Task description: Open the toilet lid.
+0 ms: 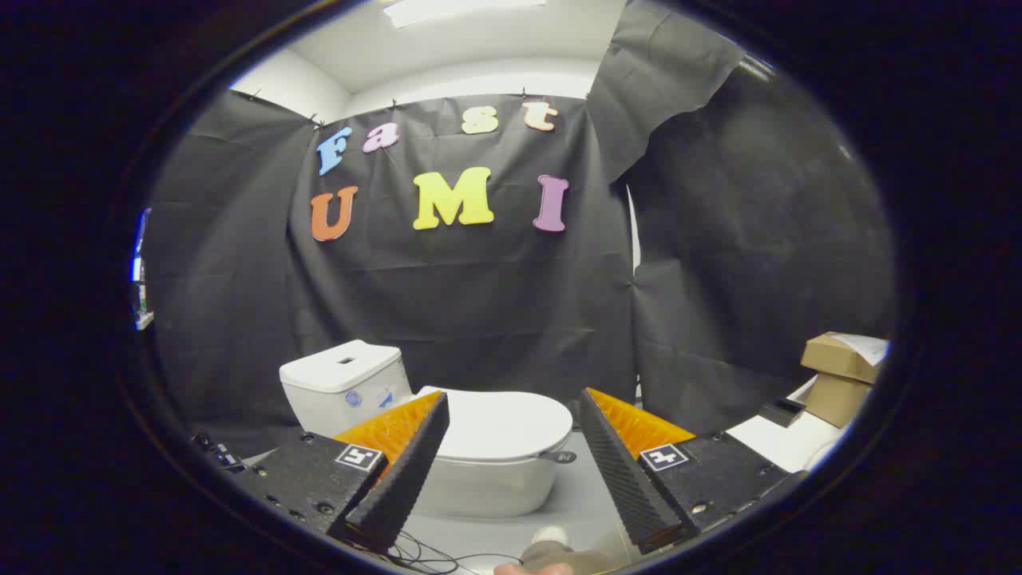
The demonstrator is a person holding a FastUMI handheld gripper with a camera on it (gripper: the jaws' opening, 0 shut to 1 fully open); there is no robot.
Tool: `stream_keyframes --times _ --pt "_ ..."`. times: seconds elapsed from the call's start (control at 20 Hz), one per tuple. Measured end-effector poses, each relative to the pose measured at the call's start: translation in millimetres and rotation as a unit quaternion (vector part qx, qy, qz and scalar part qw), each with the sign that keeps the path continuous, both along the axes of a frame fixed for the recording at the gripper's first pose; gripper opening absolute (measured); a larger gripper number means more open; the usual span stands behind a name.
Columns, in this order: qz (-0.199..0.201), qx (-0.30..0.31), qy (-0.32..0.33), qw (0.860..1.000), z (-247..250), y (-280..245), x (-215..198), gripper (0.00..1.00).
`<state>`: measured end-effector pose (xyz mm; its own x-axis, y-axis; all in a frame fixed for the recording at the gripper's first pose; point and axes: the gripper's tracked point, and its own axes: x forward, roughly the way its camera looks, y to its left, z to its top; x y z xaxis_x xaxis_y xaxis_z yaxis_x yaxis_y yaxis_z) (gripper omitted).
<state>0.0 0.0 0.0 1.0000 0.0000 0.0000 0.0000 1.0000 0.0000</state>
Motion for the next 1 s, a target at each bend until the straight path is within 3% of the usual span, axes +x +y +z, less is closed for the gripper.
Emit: stream_keyframes --times 1.0 --pt "-0.02 0.009 0.011 1.0 -7.2 -14.5 21.2 1.0"
